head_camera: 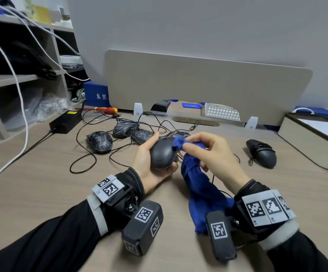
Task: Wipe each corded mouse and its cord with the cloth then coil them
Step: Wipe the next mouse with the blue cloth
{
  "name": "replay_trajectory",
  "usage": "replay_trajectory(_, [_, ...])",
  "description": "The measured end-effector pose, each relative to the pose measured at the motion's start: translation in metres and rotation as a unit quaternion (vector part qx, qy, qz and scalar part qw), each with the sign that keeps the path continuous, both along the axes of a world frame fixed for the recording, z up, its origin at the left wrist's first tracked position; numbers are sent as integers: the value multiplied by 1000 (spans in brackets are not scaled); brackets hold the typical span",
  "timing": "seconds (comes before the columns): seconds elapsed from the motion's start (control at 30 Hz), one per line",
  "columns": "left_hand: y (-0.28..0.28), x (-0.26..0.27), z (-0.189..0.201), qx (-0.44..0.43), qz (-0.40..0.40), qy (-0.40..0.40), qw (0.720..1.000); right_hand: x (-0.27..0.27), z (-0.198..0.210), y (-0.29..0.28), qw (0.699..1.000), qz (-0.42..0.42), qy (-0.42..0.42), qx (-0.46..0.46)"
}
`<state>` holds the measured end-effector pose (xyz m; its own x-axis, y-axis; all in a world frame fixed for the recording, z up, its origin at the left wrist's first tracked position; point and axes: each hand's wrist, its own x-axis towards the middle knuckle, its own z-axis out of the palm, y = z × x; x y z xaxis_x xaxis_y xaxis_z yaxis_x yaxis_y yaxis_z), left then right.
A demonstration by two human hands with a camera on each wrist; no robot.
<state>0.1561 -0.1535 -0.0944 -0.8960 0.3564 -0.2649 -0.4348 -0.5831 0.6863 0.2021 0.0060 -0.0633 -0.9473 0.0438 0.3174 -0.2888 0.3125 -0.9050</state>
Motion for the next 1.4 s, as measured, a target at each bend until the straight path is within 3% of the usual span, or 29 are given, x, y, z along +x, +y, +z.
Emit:
replay_trajectory(0.1, [0,-1,-2,-19,-6,-6,1000,6,-1,-5,985,113,22,125])
replay_trajectory(0.17, [1,-2,-3,-31,-8,-1,999,5,-2,-4,977,141,25,156])
replay_trajectory(0.33, [6,-2,-7,-36,-12,34,999,-4,-4,5,998,14,46,39])
replay_trajectory(0.4, [8,-2,-8,-49,-14,41,998,-4,-4,7,998,13,51,40])
replay_trajectory(0.53, [7,-3,-8,-85,-22,44,995,2,-1,1,989,99,28,103])
replay_trajectory(0.7, [15,3,-11,-123,-28,135,983,-12,-7,11,996,-33,58,65])
replay_trajectory(0.9, [11,-2,-11,-90,-29,92,991,3,1,-1,988,116,3,106])
replay_trajectory(1.07, [13,0,-12,-95,-34,116,988,-10,-5,11,996,-26,58,63])
replay_trajectory(1.27, [11,1,-9,-104,-40,128,985,2,0,-1,990,118,18,77])
replay_trajectory(1.4, [16,1,-11,-125,-32,163,978,-6,-3,4,997,33,44,46])
